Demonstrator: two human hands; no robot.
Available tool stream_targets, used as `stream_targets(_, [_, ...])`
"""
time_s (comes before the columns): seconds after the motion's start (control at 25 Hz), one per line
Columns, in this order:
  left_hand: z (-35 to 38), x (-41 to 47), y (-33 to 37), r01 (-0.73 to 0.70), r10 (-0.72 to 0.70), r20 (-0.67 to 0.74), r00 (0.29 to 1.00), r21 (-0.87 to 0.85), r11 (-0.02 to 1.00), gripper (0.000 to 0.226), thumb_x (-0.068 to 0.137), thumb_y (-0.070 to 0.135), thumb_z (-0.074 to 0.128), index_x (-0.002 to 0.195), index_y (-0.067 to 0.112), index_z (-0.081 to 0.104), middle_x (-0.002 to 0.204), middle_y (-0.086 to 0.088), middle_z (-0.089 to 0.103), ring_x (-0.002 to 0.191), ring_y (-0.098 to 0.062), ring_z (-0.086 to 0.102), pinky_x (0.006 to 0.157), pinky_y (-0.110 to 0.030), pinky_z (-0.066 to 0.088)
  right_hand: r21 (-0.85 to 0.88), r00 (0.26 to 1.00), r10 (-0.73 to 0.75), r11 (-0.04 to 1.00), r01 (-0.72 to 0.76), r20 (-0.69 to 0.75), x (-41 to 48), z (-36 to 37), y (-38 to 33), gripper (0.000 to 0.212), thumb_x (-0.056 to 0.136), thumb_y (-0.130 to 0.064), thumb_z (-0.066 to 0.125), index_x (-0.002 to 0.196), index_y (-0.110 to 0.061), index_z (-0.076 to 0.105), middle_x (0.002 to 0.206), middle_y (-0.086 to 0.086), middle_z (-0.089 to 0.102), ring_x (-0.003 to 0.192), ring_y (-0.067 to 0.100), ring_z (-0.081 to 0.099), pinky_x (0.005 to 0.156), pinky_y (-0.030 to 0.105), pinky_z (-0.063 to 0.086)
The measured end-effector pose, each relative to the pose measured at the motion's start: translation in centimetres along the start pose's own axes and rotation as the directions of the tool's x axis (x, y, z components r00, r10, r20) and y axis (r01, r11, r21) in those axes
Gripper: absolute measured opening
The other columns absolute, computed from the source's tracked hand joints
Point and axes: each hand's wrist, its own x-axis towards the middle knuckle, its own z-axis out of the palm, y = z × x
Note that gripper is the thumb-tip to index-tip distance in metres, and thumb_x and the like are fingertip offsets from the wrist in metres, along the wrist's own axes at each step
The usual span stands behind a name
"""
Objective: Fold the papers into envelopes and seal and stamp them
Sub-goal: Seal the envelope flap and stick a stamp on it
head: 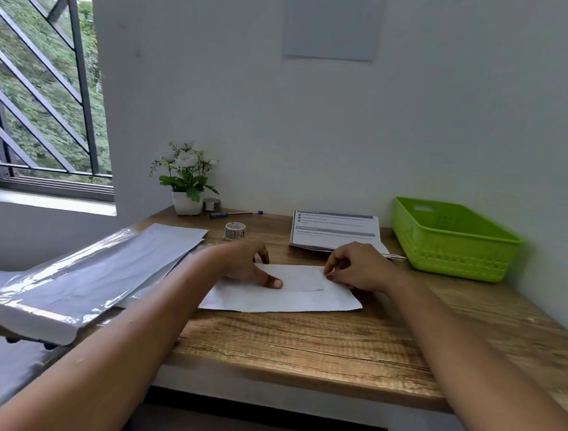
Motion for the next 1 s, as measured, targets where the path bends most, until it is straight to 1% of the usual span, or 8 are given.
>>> stream_targets(0.12, [-0.1,-0.3,0.3,0.024,-0.024,-0.009,1.0,0.017,1.0,0.075,0.07,0.064,0.067,0.128,0.022,0.046,0.136,-0.003,0.048,0.12,-0.023,0.048,0.101,-0.037,0.04,0.027,0.993,0.104,0.994,-0.103,-0.047,0.2,0.5,0.0,0.005,0.081,-0.026,0.072,0.081,-0.022,0.068,0.081,-0.008,0.062,0.081,0.012,0.057,0.071,0.023,0.042])
stream_targets(0.24, [0.2,-0.6,0.4,0.04,-0.039,-0.029,0.999,0.014,0.999,0.08,0.071,0.064,0.066,0.133,0.019,0.043,0.138,-0.005,0.047,0.122,-0.024,0.047,0.101,-0.037,0.039,0.128,0.962,0.274,0.953,-0.274,0.012,0.3,0.3,-0.2,0.015,0.076,-0.026,0.077,0.081,-0.016,0.068,0.075,0.001,0.063,0.068,0.013,0.055,0.058,0.024,0.042])
stream_targets(0.36, [0.3,-1.1,0.7,0.033,-0.033,-0.045,0.998,0.004,0.999,0.081,0.073,0.064,0.064,0.134,0.015,0.043,0.137,-0.006,0.048,0.121,-0.025,0.047,0.1,-0.036,0.039,0.205,0.945,0.321,0.923,-0.326,0.056,-0.3,0.0,-0.7,0.006,0.077,-0.011,0.073,0.078,-0.012,0.068,0.07,0.005,0.062,0.06,0.01,0.053,0.049,0.02,0.04])
stream_targets(0.48, [0.0,-1.9,0.7,-0.029,0.031,-0.064,0.997,0.034,0.999,0.067,0.08,0.057,0.061,0.13,0.015,0.047,0.133,-0.008,0.051,0.117,-0.025,0.05,0.096,-0.036,0.04,0.351,0.95,0.312,0.886,-0.302,0.029,-2.3,-0.6,-0.5,0.014,0.08,0.004,0.062,0.079,-0.01,0.066,0.067,0.006,0.061,0.055,0.009,0.051,0.048,0.016,0.042])
stream_targets(0.56, [-0.9,-2.5,0.4,-0.116,0.111,-0.118,0.987,-0.033,0.993,0.042,0.087,0.048,0.058,0.115,0.016,0.056,0.118,-0.01,0.058,0.103,-0.024,0.054,0.084,-0.034,0.041,0.54,0.943,0.33,0.787,-0.298,0.039,-4.1,-1.2,-0.4,0.016,0.085,0.003,0.056,0.085,-0.01,0.064,0.069,0.004,0.061,0.057,0.01,0.053,0.049,0.017,0.044])
stream_targets(0.72, [-4.3,-4.5,1.2,-0.233,0.159,-0.241,0.957,-0.321,0.918,0.018,0.094,0.033,0.055,0.088,0.016,0.06,0.083,-0.004,0.056,0.078,-0.018,0.05,0.069,-0.028,0.036,0.811,0.917,0.397,0.551,-0.196,-0.048,-7.2,-1.7,-0.1,0.013,0.093,-0.021,0.054,0.1,-0.014,0.063,0.072,-0.001,0.065,0.059,0.01,0.057,0.045,0.02,0.043])
stream_targets(0.88, [-7.0,-4.3,4.6,-0.297,0.073,-0.406,0.911,-0.525,0.797,0.02,0.094,0.032,0.054,0.078,0.022,0.058,0.073,0.0,0.057,0.061,-0.015,0.049,0.053,-0.021,0.037,0.98,0.917,0.397,0.196,-0.044,-0.038,-8.6,-2.3,-0.5,0.049,0.091,-0.06,0.039,0.103,-0.018,0.063,0.076,0.0,0.07,0.058,0.012,0.062,0.047,0.021,0.049])
stream_targets(1.0, [-6.7,-1.0,8.3,-0.284,-0.065,-0.47,0.88,-0.632,0.721,0.02,0.092,0.031,0.057,0.078,0.018,0.062,0.082,-0.009,0.064,0.072,-0.024,0.058,0.069,-0.029,0.048,0.96,0.958,0.288,0.267,-0.087,0.007,-8.9,-2.8,-2.4,0.06,0.085,-0.071,0.034,0.114,-0.025,0.06,0.102,0.004,0.07,0.077,0.019,0.066,0.057,0.029,0.054])
